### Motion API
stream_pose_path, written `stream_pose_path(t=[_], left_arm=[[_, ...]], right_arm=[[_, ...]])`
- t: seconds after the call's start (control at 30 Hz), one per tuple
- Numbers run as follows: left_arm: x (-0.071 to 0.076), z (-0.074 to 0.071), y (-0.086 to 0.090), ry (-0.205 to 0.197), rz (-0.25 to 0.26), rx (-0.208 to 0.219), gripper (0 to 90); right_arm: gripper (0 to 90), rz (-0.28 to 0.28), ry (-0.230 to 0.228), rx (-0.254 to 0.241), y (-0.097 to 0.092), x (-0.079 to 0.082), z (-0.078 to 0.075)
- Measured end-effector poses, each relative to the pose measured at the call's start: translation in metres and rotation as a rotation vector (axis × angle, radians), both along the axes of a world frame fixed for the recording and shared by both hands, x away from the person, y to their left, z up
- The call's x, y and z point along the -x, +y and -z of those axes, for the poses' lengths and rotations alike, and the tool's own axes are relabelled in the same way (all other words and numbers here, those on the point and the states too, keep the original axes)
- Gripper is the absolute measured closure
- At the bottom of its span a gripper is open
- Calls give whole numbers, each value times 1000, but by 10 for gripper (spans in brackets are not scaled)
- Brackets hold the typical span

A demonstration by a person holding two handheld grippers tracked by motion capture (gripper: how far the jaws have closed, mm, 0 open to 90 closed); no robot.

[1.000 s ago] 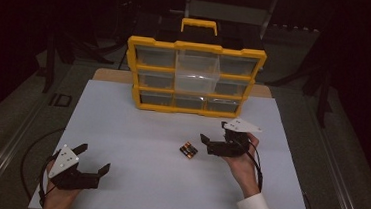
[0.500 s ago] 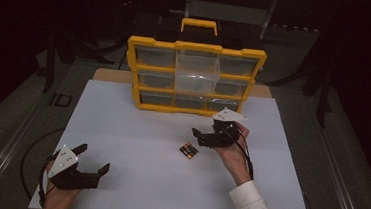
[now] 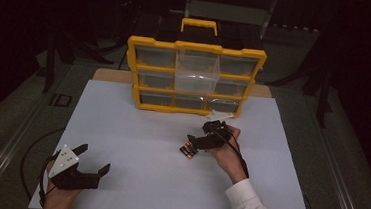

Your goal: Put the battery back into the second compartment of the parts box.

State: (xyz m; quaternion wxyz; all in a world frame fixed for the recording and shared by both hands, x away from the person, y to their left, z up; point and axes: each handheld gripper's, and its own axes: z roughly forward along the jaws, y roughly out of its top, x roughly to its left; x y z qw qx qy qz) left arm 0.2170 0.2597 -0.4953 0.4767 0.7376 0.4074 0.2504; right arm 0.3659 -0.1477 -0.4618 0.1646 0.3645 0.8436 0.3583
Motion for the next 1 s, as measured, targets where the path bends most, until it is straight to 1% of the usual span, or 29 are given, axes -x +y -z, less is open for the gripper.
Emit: stream_pose_path(t=[0.03, 0.2, 0.23, 0.3, 0.33, 0.37, 0.4, 0.43, 0.47, 0.5, 0.53, 0.57, 0.6, 0.67, 0.7, 0.73, 0.8, 0.87, 0.9, 0.97, 1.0], left_arm=[[0, 0, 0, 1, 1, -1, 1], [0, 0, 0, 1, 0, -1, 1], [0, 0, 0, 1, 0, -1, 1], [0, 0, 0, 2, 1, -1, 1], [0, 0, 0, 2, 2, -1, 1], [0, 0, 0, 2, 2, -1, 1], [0, 0, 0, 3, 2, -2, 1], [0, 0, 0, 3, 3, -2, 1], [0, 0, 0, 3, 4, -1, 1], [0, 0, 0, 3, 4, -1, 1], [0, 0, 0, 3, 4, -2, 1], [0, 0, 0, 3, 5, 0, 1], [0, 0, 0, 3, 5, 0, 1], [0, 0, 0, 2, 5, -2, 1], [0, 0, 0, 3, 5, -1, 1], [0, 0, 0, 4, 4, -2, 1], [0, 0, 0, 4, 4, 0, 1], [0, 0, 1, 3, 3, 0, 1], [0, 0, 1, 4, 3, 0, 1], [0, 0, 0, 5, 4, -1, 1], [0, 0, 0, 5, 4, -1, 1]], right_arm=[[150, 4, 4, 24, 1, 0, 1], [172, -23, 32, 66, 6, 1, 4], [181, -26, 42, 87, 8, 1, 6], [184, -27, 42, 95, 8, 1, 6], [205, -34, 53, 105, 10, 2, 7], [227, -42, 58, 125, 12, 2, 7], [242, -54, 67, 133, 13, 2, 7], [244, -57, 73, 159, 14, 2, 7], [256, -60, 63, 200, 16, 3, 6], [256, -60, 63, 200, 16, 3, 6], [280, -69, 69, 208, 18, 3, 4], [327, -89, 88, 205, 19, 1, 2], [348, -89, 98, 232, 21, 0, 2], [389, -102, 111, 251, 22, -3, 3], [409, -119, 119, 264, 23, -5, 4], [424, -119, 120, 271, 24, -6, 5], [458, -126, 139, 281, 25, -8, 6], [492, -132, 158, 279, 25, -10, 7], [507, -147, 170, 286, 25, -12, 9], [527, -154, 183, 312, 26, -14, 12], [538, -154, 188, 317, 26, -14, 12]])
